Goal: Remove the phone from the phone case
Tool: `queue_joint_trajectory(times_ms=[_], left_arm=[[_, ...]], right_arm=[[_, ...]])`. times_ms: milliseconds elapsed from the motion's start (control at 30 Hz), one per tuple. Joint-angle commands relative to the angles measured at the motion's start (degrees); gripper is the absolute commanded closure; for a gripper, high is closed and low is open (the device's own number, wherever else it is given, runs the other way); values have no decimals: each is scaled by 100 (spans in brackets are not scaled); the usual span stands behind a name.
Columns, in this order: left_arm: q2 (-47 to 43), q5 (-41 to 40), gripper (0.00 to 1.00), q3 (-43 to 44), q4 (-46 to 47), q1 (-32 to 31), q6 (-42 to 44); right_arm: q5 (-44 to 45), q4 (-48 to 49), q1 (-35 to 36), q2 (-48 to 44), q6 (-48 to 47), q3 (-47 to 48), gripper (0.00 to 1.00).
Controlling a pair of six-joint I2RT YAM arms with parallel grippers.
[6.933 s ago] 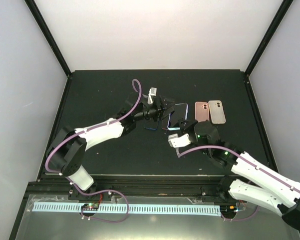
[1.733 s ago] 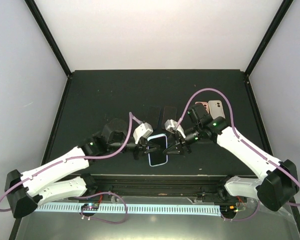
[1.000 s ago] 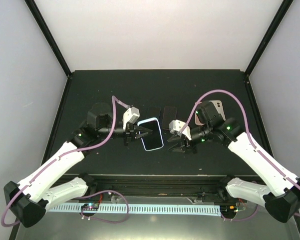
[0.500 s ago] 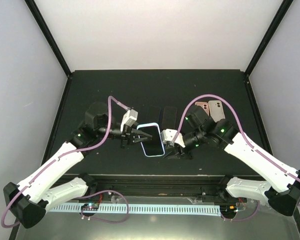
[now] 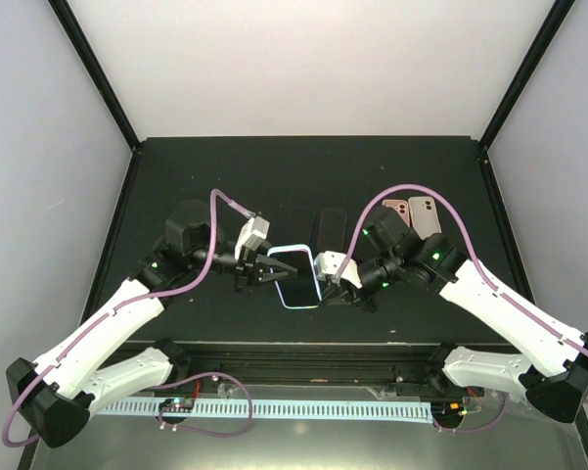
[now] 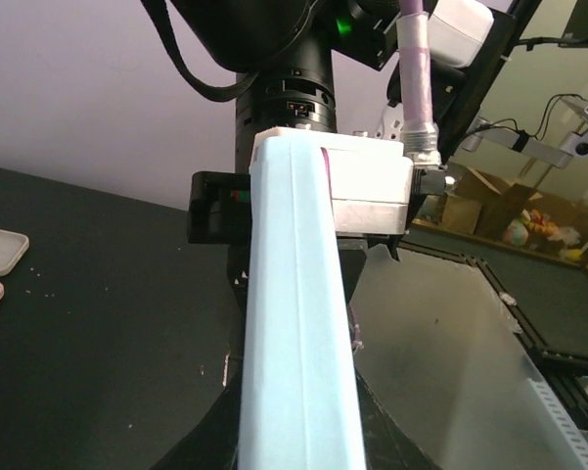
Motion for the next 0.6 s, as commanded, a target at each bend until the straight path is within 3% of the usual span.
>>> queue_joint_trajectory(times_ms=[0,100,367,567], left_arm=[[-45,-39,98,116,266,99,25],[128,47,98,158,160,149,-27],[826,1246,99,366,313,212,-459],[782,1341,98,336,411,216,-513]], right_arm=[[-42,229,70,-73,-83,79,95],[310,388,98,-132,-292,4,98],[1096,629,327,-124,-839,-55,99],[1510,743,426,-29,-1105,-45,96]])
